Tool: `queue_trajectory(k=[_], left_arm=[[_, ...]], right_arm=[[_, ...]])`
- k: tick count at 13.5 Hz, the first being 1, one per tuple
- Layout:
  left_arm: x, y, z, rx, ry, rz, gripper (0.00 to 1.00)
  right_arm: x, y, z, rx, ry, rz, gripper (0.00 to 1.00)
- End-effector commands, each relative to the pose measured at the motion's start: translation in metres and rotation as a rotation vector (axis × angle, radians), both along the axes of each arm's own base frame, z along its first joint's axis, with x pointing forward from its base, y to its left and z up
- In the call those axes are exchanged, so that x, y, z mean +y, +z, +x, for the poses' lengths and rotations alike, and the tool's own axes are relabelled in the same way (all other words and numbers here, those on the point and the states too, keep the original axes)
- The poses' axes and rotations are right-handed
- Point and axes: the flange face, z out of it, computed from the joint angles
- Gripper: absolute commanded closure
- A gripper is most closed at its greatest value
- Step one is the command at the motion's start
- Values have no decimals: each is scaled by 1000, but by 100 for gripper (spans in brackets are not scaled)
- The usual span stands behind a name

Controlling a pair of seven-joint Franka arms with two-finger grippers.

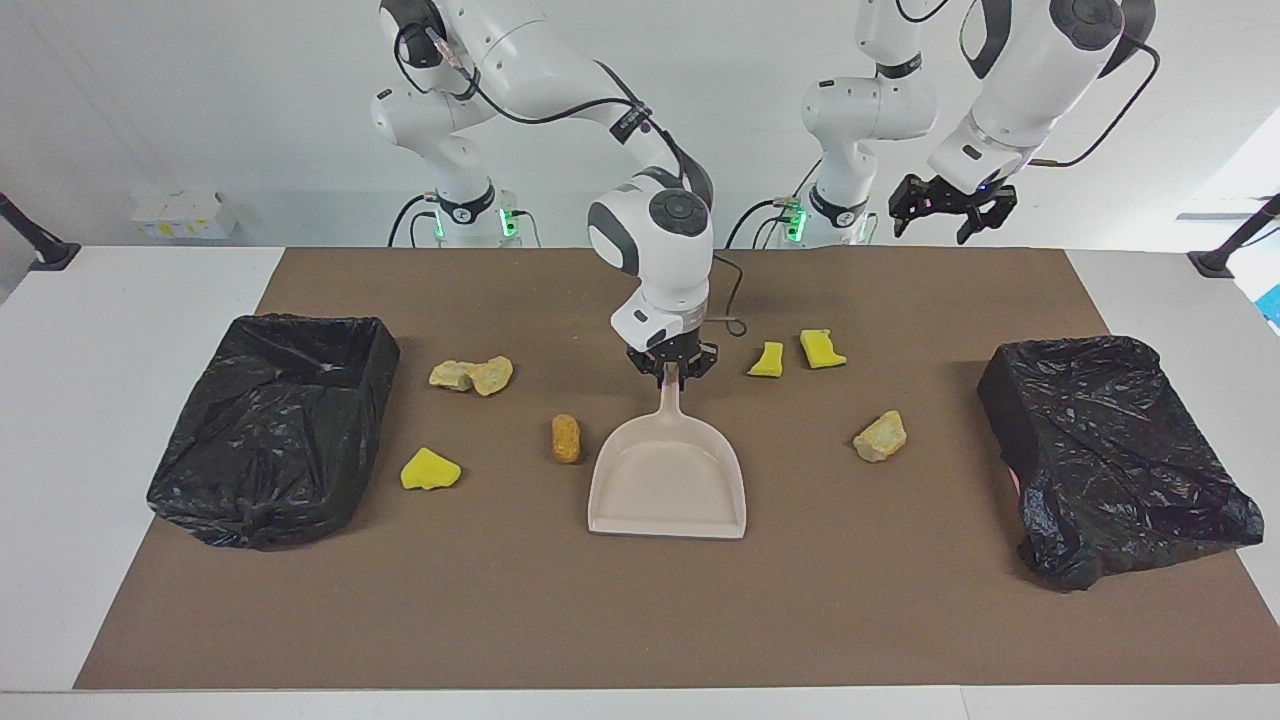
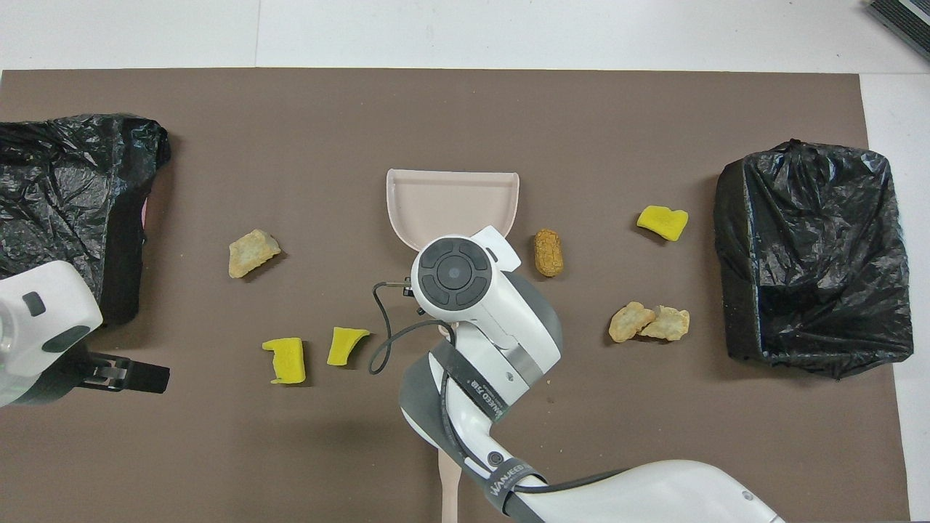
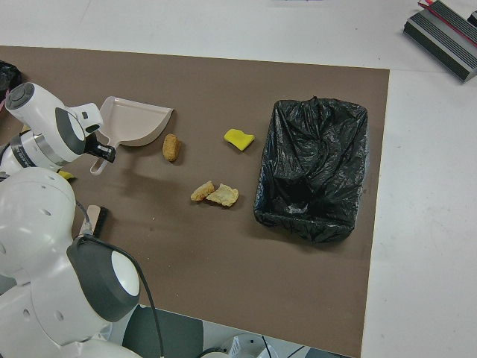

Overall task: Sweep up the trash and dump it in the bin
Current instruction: 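Reach the right gripper to the beige dustpan handle and grasp it, then lift the dustpan with the right gripper while the left gripper approaches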

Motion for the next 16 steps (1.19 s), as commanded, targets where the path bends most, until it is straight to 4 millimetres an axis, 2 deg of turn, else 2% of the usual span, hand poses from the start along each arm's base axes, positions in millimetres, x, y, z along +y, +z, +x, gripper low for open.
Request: queue_trajectory(k=[1,2,5,6,7,8,9,11,13,16], left_arm=[[-11,-2,-10,-12,-17,1,41],[-16,0,-12,-10,-23,3,56],[-19,0,-13,-7,-21,4,65],[-32,0,-16,-6,-33,10,65],[-46,1,-21,-11,-14,19,57],[-63,1,-26,-13,-2,26,45],[-80,-1,-33,-9,4,35,28],[-105,-13,-47,0,20,50,13],[-124,-20,-57,13,11,35,0],[-155,-34,-76,35,-15,28,0]], right_arm=[[-10,30,1,-30,34,8,100],[-18,44,4,-45,54,13,100],[-67,66,21,-11,312,-34,100],[-87,70,27,13,415,-52,100],[-109,76,34,30,487,-62,100],[-128,79,40,45,535,-68,100],[-145,81,44,64,594,-73,100],[-179,79,54,101,791,-75,100],[-207,77,63,112,1008,-72,100],[-226,74,69,124,1277,-73,100]])
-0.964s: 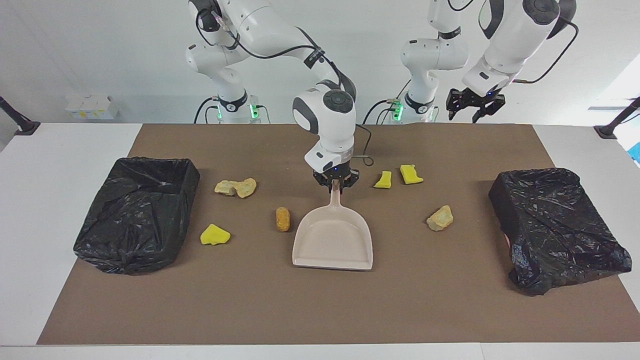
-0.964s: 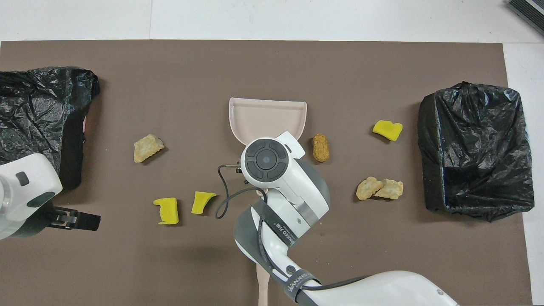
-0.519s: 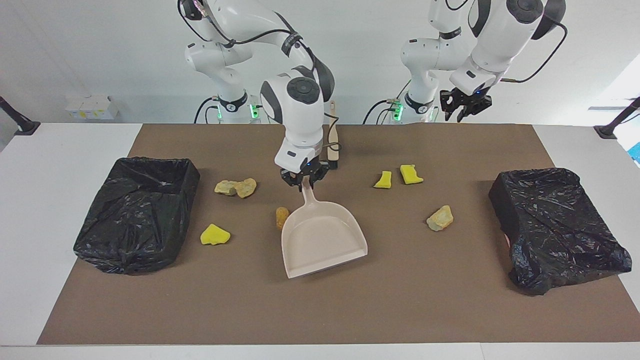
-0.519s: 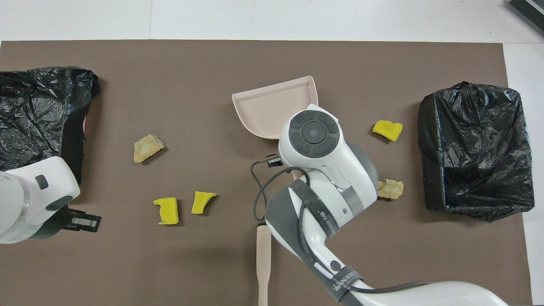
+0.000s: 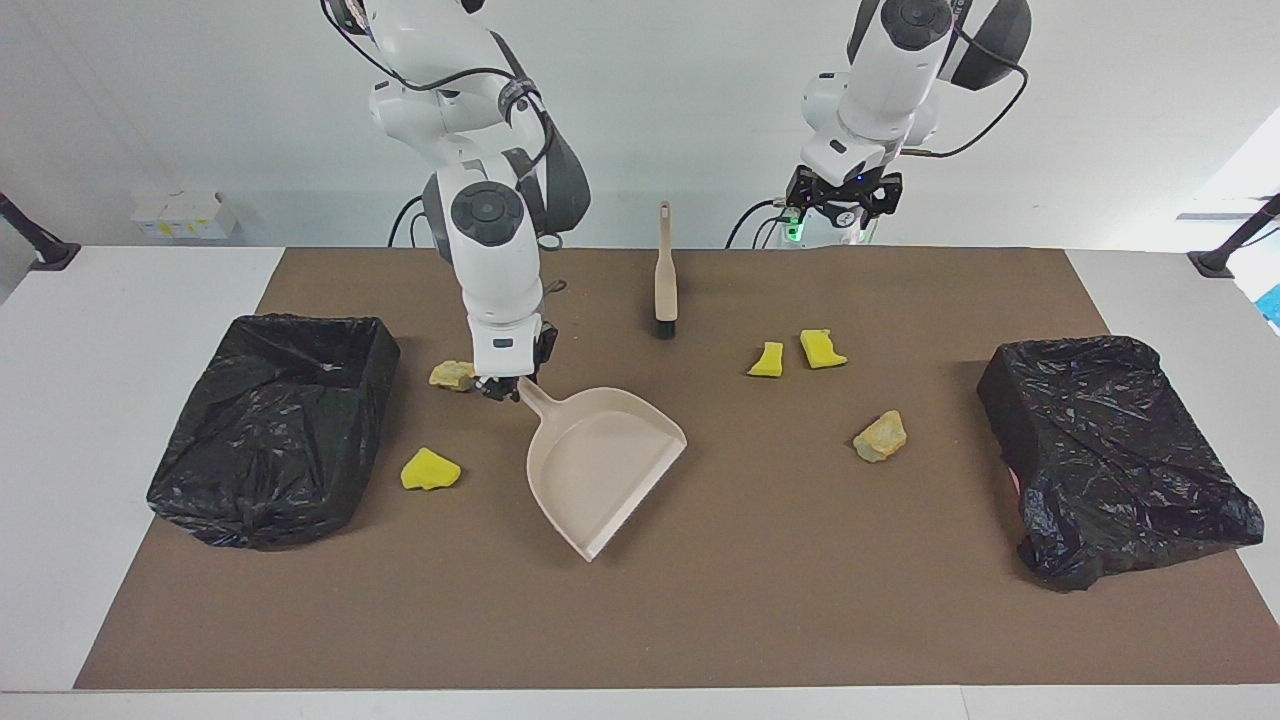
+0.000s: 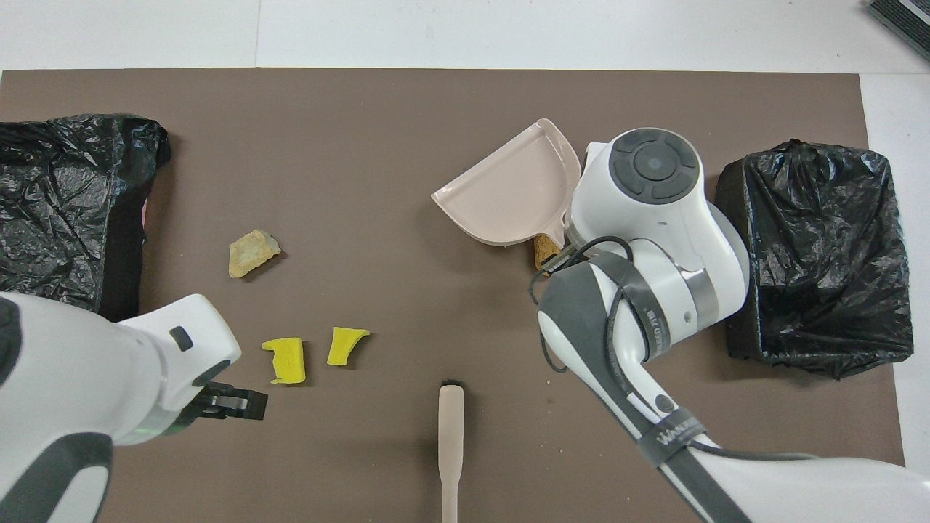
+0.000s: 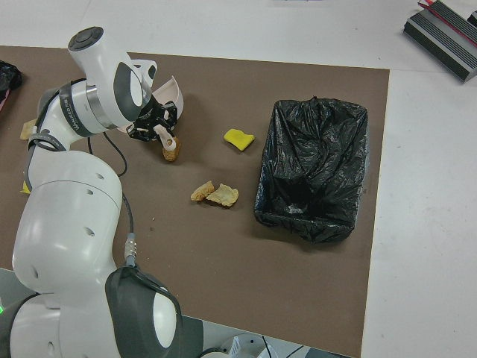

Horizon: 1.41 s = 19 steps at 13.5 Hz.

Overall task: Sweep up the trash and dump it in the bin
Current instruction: 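Lift the dustpan with the right gripper while the left gripper approaches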

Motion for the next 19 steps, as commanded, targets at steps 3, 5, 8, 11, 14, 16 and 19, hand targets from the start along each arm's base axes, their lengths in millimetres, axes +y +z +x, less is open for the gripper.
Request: queue_trajectory(k=[3,5,8,11,14,16,19], left_arm=[[-46,-33,-51,-20,-6,-10,0],[-73,-47,-76,-20,-1,-1,0],[-108,-60,-116,-24,8,3,0],[-146,-83,-160,-47,26,-13,0],[-173,-112,-189,-46,73,-31,0],[-172,-124,-193,-34,81,-31,0],[-177,-151,-201,-40,73,-30,0]], right_arm=[[-11,1,-2,36,444,7,100],[-5,2,-5,40,582,-62,100],[14,0,-22,45,675,-136,100],[9,-8,-34,55,676,-138,100],[9,-19,-40,44,676,-135,100],[8,-19,-40,39,668,-135,100],[6,-23,-44,37,610,-137,100]])
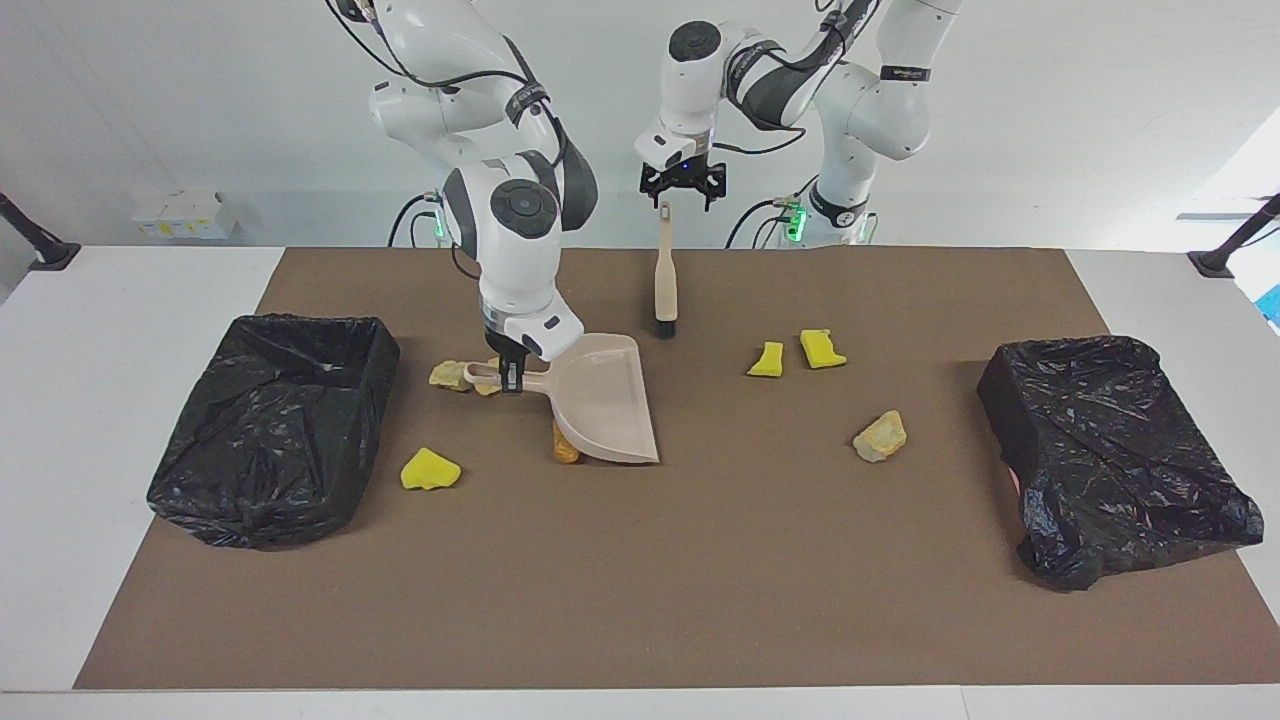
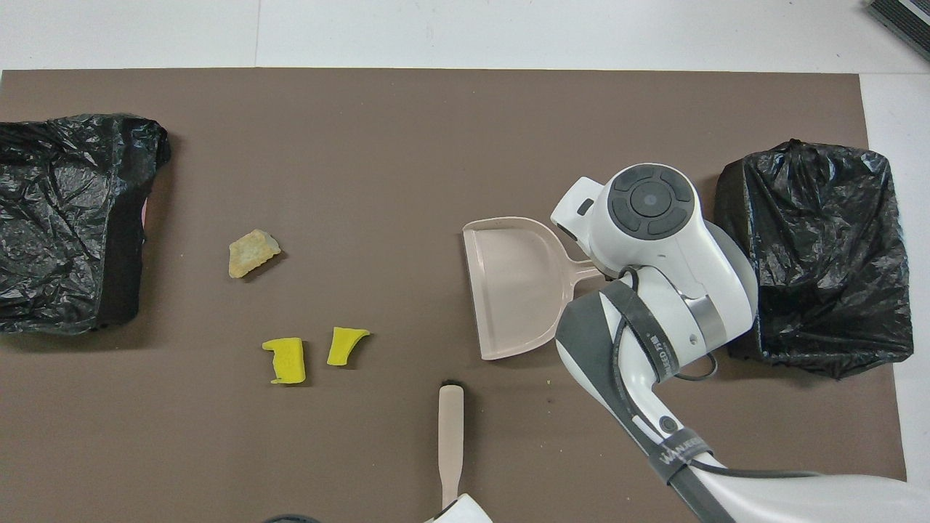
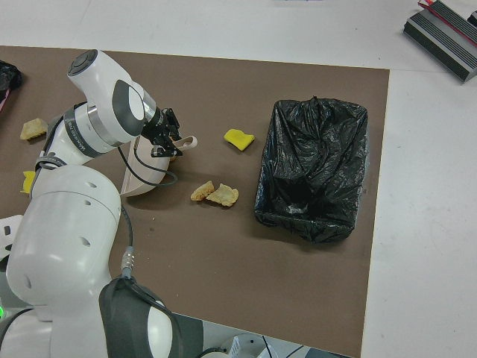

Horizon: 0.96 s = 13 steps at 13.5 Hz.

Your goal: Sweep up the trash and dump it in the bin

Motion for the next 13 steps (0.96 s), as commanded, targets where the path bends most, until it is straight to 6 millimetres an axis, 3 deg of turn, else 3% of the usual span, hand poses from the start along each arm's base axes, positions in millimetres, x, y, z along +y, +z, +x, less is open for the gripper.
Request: queue_trajectory(k=[1,4,7,9,10,13], left_arm=[[-1,-25,-5,6,18,-6,0],[-9,-45,1,-4,12,-14,0],[-16,-56,2,-14,-12,-27,0],[-17,-71,0,-3,-34,-4,0],[-24,-79,-13,0,-54,5,0],[-31,-76,-16,-6,-58,-5,0]], right_arm=[[-6,-2,-11,-17,-42,-15,100],[1,1,-10,-30,-71,-18,100],[2,28,-2,-48,-63,-61,100],[3,23,-3,-52,-70,-62,100],[3,23,-4,-55,-77,-61,100],[3,20,-6,-59,-83,-56,100]])
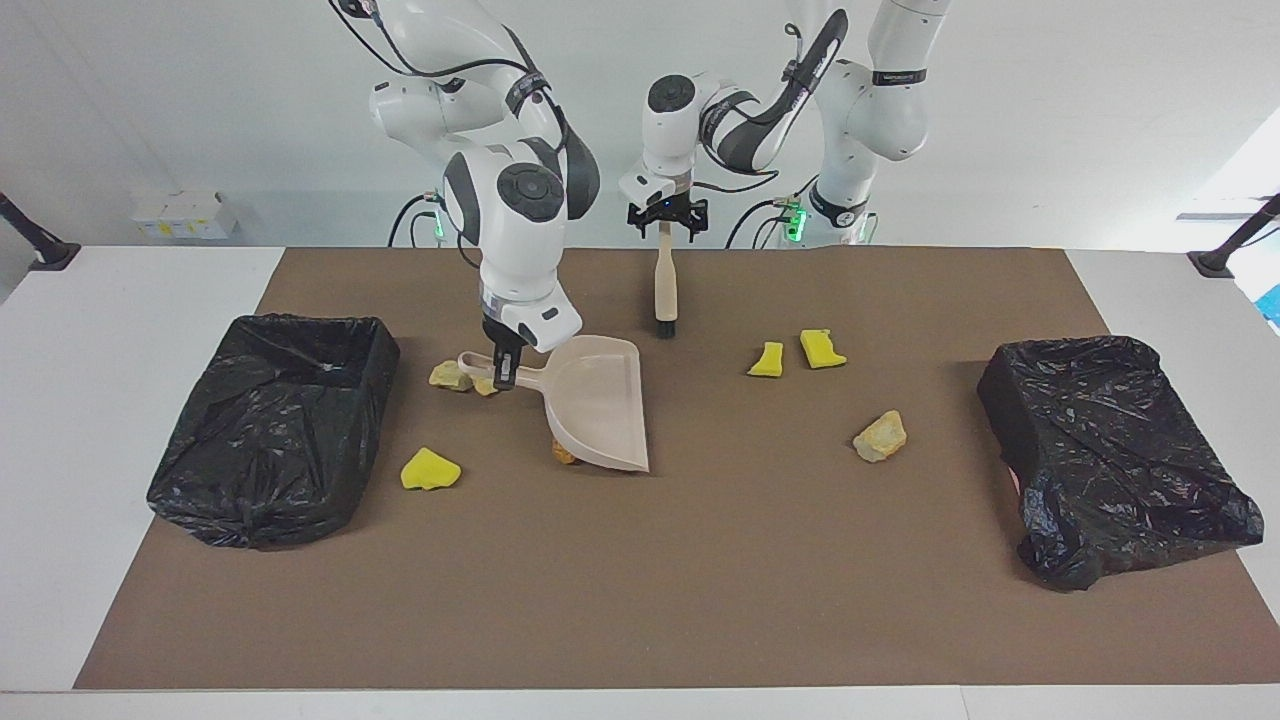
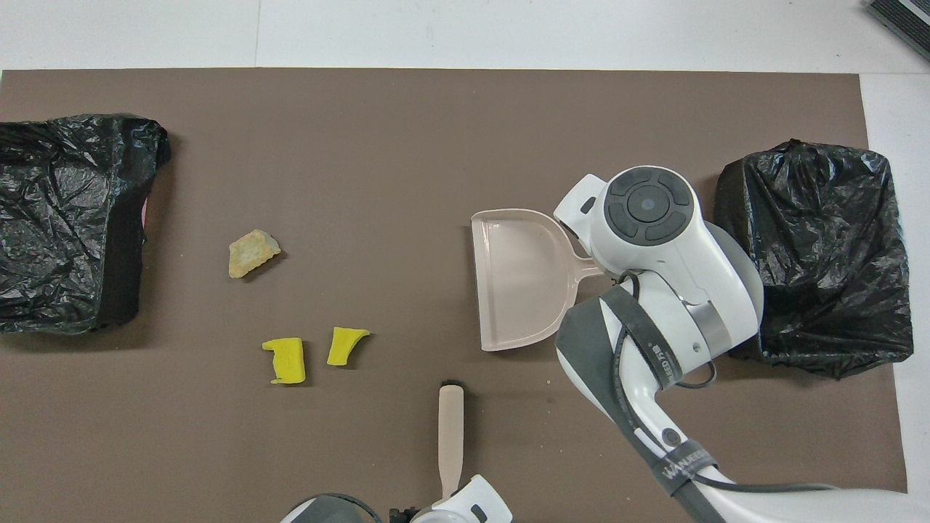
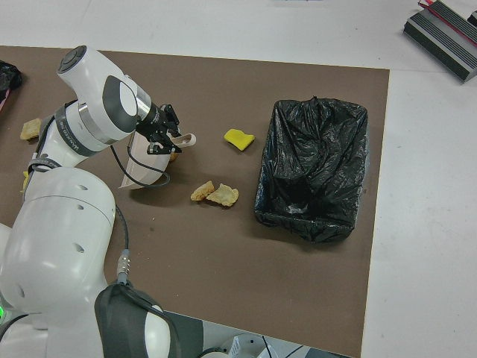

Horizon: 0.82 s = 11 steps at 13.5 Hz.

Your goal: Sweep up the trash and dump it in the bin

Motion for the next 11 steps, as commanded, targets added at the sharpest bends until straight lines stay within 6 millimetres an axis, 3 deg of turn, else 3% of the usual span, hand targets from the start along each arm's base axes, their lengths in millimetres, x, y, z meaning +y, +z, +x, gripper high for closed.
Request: queue_trajectory(k=[1,3,4,5,6,9,11], left_arm=[[-4,3,-2,3,2,-16,0],[-4,4,0,2,2,-20,2],[-4,4,0,2,2,-19,14],[-4,4,0,2,-1,-19,33],[-4,5,-1,2,-6,-21,64],[-4,13,3,7,-4,-17,100],[-1,18,9,19,10,-5,100]], right_arm=[[-1,2,-5,-19,-13,-17,100],[-1,2,-5,-18,-15,-18,100],[-1,3,-5,-19,-15,-17,100],[0,4,-5,-19,-16,-18,100],[4,6,-5,-16,-11,-22,100],[8,6,-6,-26,-32,-20,100],[10,9,-5,-31,-33,-18,100]])
